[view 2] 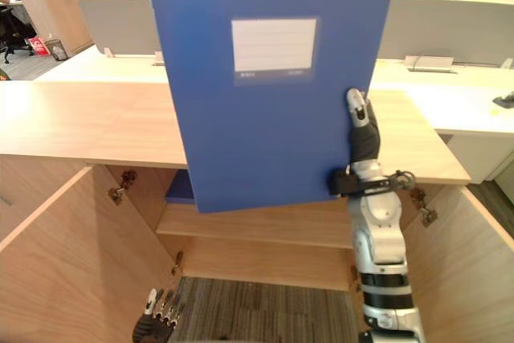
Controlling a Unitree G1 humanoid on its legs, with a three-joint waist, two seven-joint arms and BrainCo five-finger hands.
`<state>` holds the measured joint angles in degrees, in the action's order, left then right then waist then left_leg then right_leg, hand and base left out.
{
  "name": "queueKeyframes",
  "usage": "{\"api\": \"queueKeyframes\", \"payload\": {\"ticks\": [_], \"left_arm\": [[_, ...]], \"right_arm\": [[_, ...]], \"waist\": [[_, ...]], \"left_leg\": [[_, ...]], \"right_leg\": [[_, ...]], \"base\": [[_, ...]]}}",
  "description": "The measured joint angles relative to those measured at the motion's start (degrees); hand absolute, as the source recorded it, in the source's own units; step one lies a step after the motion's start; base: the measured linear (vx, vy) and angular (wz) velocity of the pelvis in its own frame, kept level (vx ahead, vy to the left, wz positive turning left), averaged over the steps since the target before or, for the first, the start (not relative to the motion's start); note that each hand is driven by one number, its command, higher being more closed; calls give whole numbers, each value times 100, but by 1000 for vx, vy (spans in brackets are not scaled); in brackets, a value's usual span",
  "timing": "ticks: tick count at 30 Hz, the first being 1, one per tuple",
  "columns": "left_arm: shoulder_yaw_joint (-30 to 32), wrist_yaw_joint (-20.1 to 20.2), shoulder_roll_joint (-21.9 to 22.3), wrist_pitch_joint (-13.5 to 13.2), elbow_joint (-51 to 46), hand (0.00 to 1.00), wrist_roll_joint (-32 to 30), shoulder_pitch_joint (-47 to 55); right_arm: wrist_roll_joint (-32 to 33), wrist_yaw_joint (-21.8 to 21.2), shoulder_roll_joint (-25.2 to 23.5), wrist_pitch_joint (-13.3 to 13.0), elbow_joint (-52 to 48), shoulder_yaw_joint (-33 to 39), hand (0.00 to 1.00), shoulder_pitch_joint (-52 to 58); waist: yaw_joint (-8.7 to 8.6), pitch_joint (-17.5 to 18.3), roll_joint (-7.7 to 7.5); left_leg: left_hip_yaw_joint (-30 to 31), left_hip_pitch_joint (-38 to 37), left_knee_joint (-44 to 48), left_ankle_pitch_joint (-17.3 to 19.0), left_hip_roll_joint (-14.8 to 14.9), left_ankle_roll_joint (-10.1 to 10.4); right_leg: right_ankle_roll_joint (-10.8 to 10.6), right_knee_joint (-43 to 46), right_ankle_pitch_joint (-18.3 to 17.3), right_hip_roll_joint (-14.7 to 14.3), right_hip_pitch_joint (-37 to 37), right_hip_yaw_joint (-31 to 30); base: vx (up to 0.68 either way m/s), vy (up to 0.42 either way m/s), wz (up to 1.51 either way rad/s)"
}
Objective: Walk over to the cabinet, pick up the folder, carry it to the office cabinet, place the folder inside the office cabinet, then close the office cabinet door
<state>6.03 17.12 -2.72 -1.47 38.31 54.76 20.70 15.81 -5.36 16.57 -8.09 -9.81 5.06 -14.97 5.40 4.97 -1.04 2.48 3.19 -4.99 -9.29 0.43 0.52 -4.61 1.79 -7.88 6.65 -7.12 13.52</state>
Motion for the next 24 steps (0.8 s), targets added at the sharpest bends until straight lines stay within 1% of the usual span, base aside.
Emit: {"api": "queueKeyframes", "payload": {"ticks": [1, 3, 7, 11, 13, 14, 15, 17, 18, 21, 24], "left_arm": [[1, -1, 0, 0, 153, 0, -111, 5], [25, -1, -3, -4, 324, 0, -178, 7], [155, -1, -54, -29, 709, 0, -440, -10], [221, -1, -100, -71, 955, 0, -587, -11], [242, 0, -138, -91, 1020, 0, -684, 0], [316, 1, -161, -100, 1088, 0, -799, 3], [327, 2, -162, -106, 1096, 0, -809, 5], [429, 9, -186, -142, 1227, 0, -959, 9], [445, 9, -186, -143, 1248, 0, -983, 6], [489, 10, -209, -150, 1305, 0, -1032, 29], [562, 14, -208, -172, 1400, 0, -1062, 17]], "right_arm": [[-444, 54, -1, 0, -71, -2, 100, 0], [-986, 52, -1, -1, -208, -19, 100, 1], [-1583, -43, 9, -5, -394, -194, 100, 3], [-1756, -300, 45, -50, -415, -646, 100, 2], [-1964, -400, 155, -113, -462, -978, 100, 2], [-2155, -575, 340, -217, -522, -1326, 100, 1], [-2177, -609, 375, -242, -532, -1378, 100, 0], [-2363, -882, 668, -379, -572, -1815, 100, -8], [-2381, -909, 698, -393, -572, -1852, 100, -8], [-2383, -1176, 996, -448, -569, -2144, 100, -15], [-2378, -1327, 1247, -461, -505, -2451, 100, -85]], "waist": [[-1, -1, -2], [3, -7, -9], [-16, -20, -29], [-33, -45, -69], [-32, -72, -108], [-32, -91, -154], [-32, -96, -162], [-24, -134, -221], [-23, -138, -227], [-10, -167, -268], [6, -168, -271]], "left_leg": [[-14, -1, 0, 0, 14, 0], [-47, -2, 0, 3, 44, 4], [-114, -39, 0, 7, 91, 11], [-137, -90, 0, 11, 91, 16], [-142, -123, 0, 16, 91, 22], [-143, -127, -1, 17, 91, 23], [-144, -127, 0, 17, 91, 23], [-146, -127, -1, 17, 88, 23], [-146, -127, -1, 17, 87, 23], [-147, -127, -1, 17, 84, 23], [-150, -134, -1, 16, 85, 23]], "right_leg": [[3, -15, 14, -16, 0, -24], [11, -58, 51, -46, 0, -85], [26, -72, 78, -72, -9, -124], [24, -73, 82, -66, -50, -140], [23, -80, 82, -65, -84, -143], [22, -81, 83, -65, -87, -143], [21, -82, 84, -65, -87, -143], [16, -84, 87, -62, -87, -144], [15, -84, 87, -61, -87, -144], [13, -86, 89, -59, -87, -145], [12, -85, 91, -60, -87, -147]], "base": [[-9, -17, -6], [-15, -13, -11], [-27, -9, -10], [-11, 3, -2], [0, 0, 0], [0, 0, 0], [0, 0, 0], [0, 0, 0], [0, 0, 0], [0, 0, 0], [0, 0, 0]]}}
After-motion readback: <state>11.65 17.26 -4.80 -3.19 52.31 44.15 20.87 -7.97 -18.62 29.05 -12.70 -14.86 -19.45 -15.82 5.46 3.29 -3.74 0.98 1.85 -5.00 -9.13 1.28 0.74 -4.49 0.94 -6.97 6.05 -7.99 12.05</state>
